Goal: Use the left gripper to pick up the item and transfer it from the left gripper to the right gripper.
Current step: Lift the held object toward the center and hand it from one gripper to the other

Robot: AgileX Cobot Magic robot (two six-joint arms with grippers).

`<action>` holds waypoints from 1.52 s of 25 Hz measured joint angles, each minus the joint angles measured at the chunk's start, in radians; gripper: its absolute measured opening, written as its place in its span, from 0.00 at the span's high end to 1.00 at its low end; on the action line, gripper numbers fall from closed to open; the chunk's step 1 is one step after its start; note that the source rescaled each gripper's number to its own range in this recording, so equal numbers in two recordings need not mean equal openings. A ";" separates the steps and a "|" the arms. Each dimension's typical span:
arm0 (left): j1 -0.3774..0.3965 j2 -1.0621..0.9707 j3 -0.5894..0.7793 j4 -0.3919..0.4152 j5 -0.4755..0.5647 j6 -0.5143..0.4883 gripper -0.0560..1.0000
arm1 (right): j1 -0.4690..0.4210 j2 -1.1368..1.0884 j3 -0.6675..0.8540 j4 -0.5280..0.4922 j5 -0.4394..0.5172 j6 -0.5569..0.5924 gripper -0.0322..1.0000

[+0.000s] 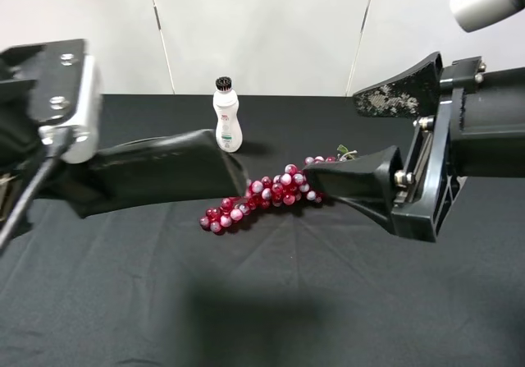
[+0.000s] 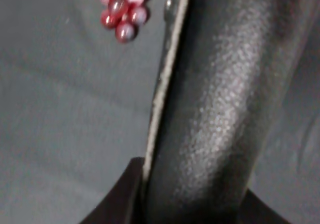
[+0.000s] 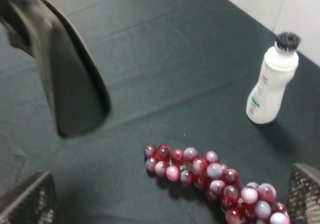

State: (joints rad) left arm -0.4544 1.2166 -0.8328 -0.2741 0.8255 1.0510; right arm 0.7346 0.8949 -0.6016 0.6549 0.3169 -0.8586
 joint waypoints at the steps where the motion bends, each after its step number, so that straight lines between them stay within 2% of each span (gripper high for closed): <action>1: -0.014 0.023 -0.014 0.000 -0.004 0.001 0.93 | 0.001 0.000 0.000 0.000 0.000 -0.002 0.00; 5: -0.080 0.095 -0.082 -0.002 -0.032 0.009 0.93 | 0.003 0.000 0.000 0.000 -0.002 -0.009 0.00; 18: -0.225 0.234 -0.194 0.004 -0.137 0.014 0.94 | 0.003 0.011 0.000 0.004 -0.001 -0.012 0.00; 29: -0.297 0.285 -0.249 0.002 -0.221 0.014 0.94 | 0.006 0.099 0.000 0.027 0.005 -0.012 0.00; 38: -0.302 0.288 -0.254 -0.042 -0.237 0.014 0.94 | 0.006 0.105 0.000 0.027 -0.016 -0.012 0.00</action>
State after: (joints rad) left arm -0.7563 1.5047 -1.0872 -0.3158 0.5887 1.0646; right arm 0.7408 0.9997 -0.6020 0.6819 0.3007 -0.8706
